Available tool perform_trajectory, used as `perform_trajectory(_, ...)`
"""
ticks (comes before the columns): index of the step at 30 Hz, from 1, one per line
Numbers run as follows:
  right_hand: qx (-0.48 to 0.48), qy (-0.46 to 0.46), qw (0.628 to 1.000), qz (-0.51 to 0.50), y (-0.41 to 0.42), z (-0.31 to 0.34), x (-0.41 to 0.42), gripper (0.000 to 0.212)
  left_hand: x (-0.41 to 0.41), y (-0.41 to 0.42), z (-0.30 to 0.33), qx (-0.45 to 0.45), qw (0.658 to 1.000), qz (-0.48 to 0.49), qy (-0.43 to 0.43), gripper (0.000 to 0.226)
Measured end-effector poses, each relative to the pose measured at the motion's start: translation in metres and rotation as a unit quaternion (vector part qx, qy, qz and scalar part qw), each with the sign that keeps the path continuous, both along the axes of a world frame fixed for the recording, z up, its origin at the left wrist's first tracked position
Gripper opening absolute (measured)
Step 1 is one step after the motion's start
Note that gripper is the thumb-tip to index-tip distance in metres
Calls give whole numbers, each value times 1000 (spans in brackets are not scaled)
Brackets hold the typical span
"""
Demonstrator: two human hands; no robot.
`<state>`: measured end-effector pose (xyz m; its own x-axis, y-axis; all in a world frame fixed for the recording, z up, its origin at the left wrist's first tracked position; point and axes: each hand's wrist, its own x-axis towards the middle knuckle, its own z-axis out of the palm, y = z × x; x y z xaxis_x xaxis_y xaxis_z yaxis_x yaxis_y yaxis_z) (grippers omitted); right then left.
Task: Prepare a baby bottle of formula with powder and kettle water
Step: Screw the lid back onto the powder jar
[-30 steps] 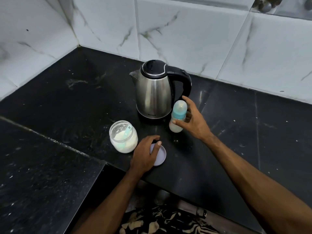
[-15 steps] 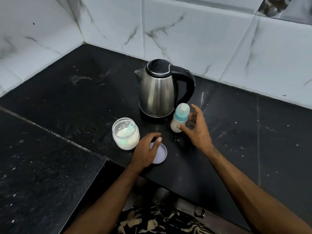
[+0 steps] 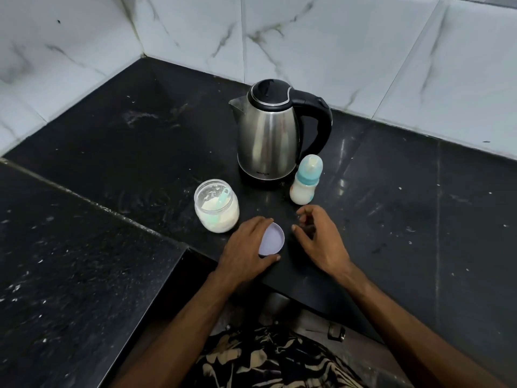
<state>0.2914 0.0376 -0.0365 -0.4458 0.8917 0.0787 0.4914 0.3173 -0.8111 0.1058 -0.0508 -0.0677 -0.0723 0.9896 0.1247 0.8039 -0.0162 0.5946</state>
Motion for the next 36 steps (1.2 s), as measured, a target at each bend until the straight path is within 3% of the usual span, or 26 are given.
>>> perform_trajectory(2,-6,8,1000,4,-4,1,-3,33,1,1,4,-3,999,20,-42,83)
perform_trajectory(4,-23,24,999,12,-6,2,-5,38,5,2,12,-36,979,82,-184,77)
perform_trajectory(7,-28,35,997,60,-12,6,-7,55,8,4,25,-65,869,163,-463,70)
perform_trajectory(9,-18,54,993,103,-17,10,-11,69,11,5,33,-78,794,170,-578,62)
perform_trajectory(12,11,65,989,130,-22,17,-23,79,13,2,45,-110,728,157,-659,52)
perform_trajectory(16,46,61,987,140,-23,22,-34,72,8,-4,44,-121,690,155,-697,73)
perform_trajectory(21,52,44,983,168,-14,30,-41,69,-4,-19,44,-136,705,155,-678,51)
perform_trajectory(27,77,-8,973,215,12,69,-64,69,-36,-43,39,-140,771,208,-586,26)
perform_trajectory(30,97,-60,955,274,22,88,-85,71,-50,-49,38,-88,812,250,-520,13)
perform_trajectory(33,107,-104,935,321,28,101,-110,72,-67,-49,40,14,846,295,-444,23)
perform_trajectory(36,133,-142,917,348,30,108,-131,71,-78,-46,44,67,887,300,-344,54)
